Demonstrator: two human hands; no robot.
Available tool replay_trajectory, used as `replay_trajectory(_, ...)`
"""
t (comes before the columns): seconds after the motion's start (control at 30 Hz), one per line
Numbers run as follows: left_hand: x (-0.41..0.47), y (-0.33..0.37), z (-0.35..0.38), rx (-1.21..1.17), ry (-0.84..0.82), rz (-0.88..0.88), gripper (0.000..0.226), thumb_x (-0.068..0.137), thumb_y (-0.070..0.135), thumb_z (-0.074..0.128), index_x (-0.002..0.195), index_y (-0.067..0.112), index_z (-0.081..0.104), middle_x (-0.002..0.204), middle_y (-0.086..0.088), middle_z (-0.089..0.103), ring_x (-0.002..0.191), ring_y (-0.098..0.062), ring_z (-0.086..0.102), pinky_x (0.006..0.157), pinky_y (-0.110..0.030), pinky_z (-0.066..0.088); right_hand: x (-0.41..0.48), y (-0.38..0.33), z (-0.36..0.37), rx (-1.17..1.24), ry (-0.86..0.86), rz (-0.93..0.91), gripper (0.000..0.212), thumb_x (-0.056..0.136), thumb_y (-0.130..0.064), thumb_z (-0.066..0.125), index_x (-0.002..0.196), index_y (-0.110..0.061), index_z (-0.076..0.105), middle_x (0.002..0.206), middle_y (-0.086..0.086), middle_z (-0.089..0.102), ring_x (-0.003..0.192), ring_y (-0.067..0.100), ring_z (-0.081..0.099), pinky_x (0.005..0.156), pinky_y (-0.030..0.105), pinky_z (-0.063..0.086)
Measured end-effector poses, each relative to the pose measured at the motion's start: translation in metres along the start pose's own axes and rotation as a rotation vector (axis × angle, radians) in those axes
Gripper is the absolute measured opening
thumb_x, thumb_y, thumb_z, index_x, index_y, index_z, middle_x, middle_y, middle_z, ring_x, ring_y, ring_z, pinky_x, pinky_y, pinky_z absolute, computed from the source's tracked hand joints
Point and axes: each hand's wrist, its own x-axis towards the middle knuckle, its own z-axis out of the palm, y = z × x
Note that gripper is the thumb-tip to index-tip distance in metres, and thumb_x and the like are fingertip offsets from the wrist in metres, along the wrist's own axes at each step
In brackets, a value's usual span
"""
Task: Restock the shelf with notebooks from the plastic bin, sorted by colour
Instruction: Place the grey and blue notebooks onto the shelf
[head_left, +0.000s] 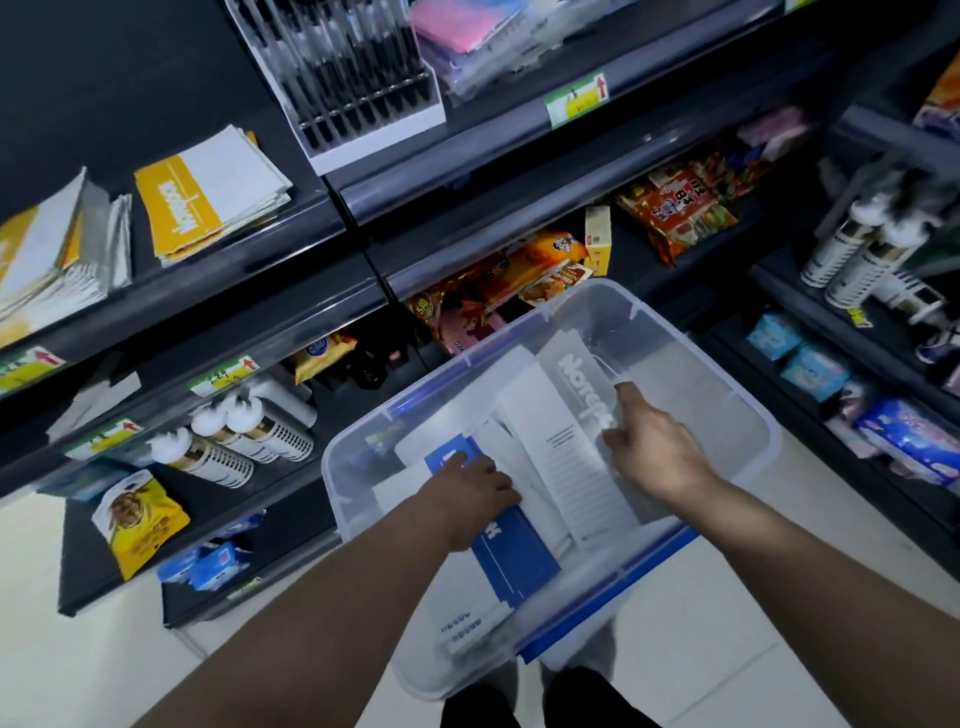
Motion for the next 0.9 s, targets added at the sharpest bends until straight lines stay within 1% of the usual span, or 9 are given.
replay_trajectory(0.13, 0.007, 0.003, -0.003, 0.031, 0.046, 0.016, 0.059, 0.081, 0.002, 0.063, 0.136, 0.015, 0.045, 0.132, -0.008, 0.048, 0.120, -0.029, 0.039, 0.104, -0.045, 0.029, -0.006, -0.003, 0.005, -0.035, 0.040, 0.020, 0.032, 0.096, -0.023, 0.047, 0.125, -0.016, 0.034, 0.111, 0.011, 0.063, 0.096, 0.035, 0.060, 0.069, 0.032, 0.036)
replay_trajectory(0.27, 0.010, 0.001, -0.004, 0.084, 0.054, 0.020, 0.048, 0.082, 0.002, 0.062, 0.127, 0.010, 0.048, 0.125, -0.009, 0.050, 0.118, -0.030, 0.041, 0.108, -0.046, 0.024, -0.007, -0.001, 0.004, -0.041, 0.082, 0.077, 0.030, 0.097, -0.023, 0.045, 0.124, -0.016, 0.033, 0.107, 0.014, 0.064, 0.093, 0.036, 0.060, 0.068, 0.034, 0.038)
replay_trajectory(0.43, 0.007, -0.008, -0.002, 0.087, 0.006, 0.036, 0.043, 0.085, 0.002, 0.058, 0.127, 0.008, 0.049, 0.123, -0.012, 0.053, 0.118, -0.030, 0.042, 0.115, -0.047, 0.021, -0.009, 0.000, 0.003, 0.018, 0.059, 0.138, 0.037, 0.098, -0.021, 0.046, 0.133, -0.017, 0.033, 0.096, 0.006, 0.056, 0.078, 0.027, 0.048, 0.068, 0.031, 0.035)
replay_trajectory(0.57, 0.004, -0.016, -0.005, 0.115, -0.047, 0.058, 0.041, 0.084, 0.017, 0.066, 0.125, 0.014, 0.059, 0.126, -0.009, 0.054, 0.122, -0.029, 0.040, 0.118, -0.046, 0.013, -0.008, 0.003, 0.004, 0.026, 0.035, 0.127, 0.038, 0.098, -0.023, 0.046, 0.133, -0.019, 0.031, 0.097, 0.004, 0.056, 0.078, 0.025, 0.051, 0.067, 0.032, 0.038)
replay_trajectory(0.67, 0.003, -0.025, -0.020, -0.039, -0.057, 0.014, 0.031, 0.088, 0.027, 0.064, 0.117, 0.018, 0.058, 0.117, -0.003, 0.063, 0.117, -0.024, 0.051, 0.119, -0.044, 0.010, -0.005, 0.014, 0.003, 0.003, -0.001, 0.114, 0.036, 0.099, -0.025, 0.044, 0.132, -0.020, 0.030, 0.108, 0.010, 0.061, 0.090, 0.034, 0.058, 0.073, 0.035, 0.042)
replay_trajectory(0.7, 0.003, -0.028, -0.027, -0.097, -0.043, -0.010, 0.027, 0.089, 0.029, 0.063, 0.114, 0.018, 0.058, 0.113, -0.003, 0.065, 0.112, -0.023, 0.054, 0.116, -0.042, 0.017, -0.004, 0.017, 0.002, -0.012, -0.007, 0.115, 0.036, 0.099, -0.026, 0.043, 0.132, -0.019, 0.030, 0.114, 0.013, 0.062, 0.095, 0.036, 0.059, 0.075, 0.036, 0.042)
replay_trajectory(0.77, 0.002, -0.036, -0.042, -0.204, -0.006, -0.060, 0.022, 0.091, 0.030, 0.060, 0.109, 0.019, 0.057, 0.107, -0.003, 0.066, 0.104, -0.024, 0.057, 0.096, -0.037, 0.037, -0.001, 0.022, 0.000, -0.030, -0.014, 0.118, 0.035, 0.098, -0.026, 0.043, 0.130, -0.018, 0.030, 0.116, 0.015, 0.062, 0.095, 0.036, 0.059, 0.075, 0.037, 0.042)
replay_trajectory(0.83, 0.000, -0.043, -0.055, -0.290, 0.009, -0.098, 0.019, 0.092, 0.031, 0.058, 0.105, 0.019, 0.054, 0.102, -0.005, 0.065, 0.096, -0.025, 0.058, 0.075, -0.036, 0.041, 0.002, 0.023, -0.002, -0.009, -0.005, 0.113, 0.034, 0.098, -0.025, 0.044, 0.129, -0.018, 0.031, 0.112, 0.015, 0.062, 0.092, 0.036, 0.059, 0.071, 0.036, 0.040)
replay_trajectory(0.9, -0.005, -0.050, -0.062, -0.344, -0.022, -0.129, 0.020, 0.094, 0.033, 0.055, 0.106, 0.019, 0.049, 0.099, -0.006, 0.063, 0.089, -0.025, 0.056, 0.067, -0.037, 0.039, 0.007, 0.021, -0.005, 0.033, 0.013, 0.105, 0.032, 0.098, -0.023, 0.044, 0.127, -0.017, 0.032, 0.107, 0.014, 0.061, 0.087, 0.034, 0.056, 0.070, 0.035, 0.038)
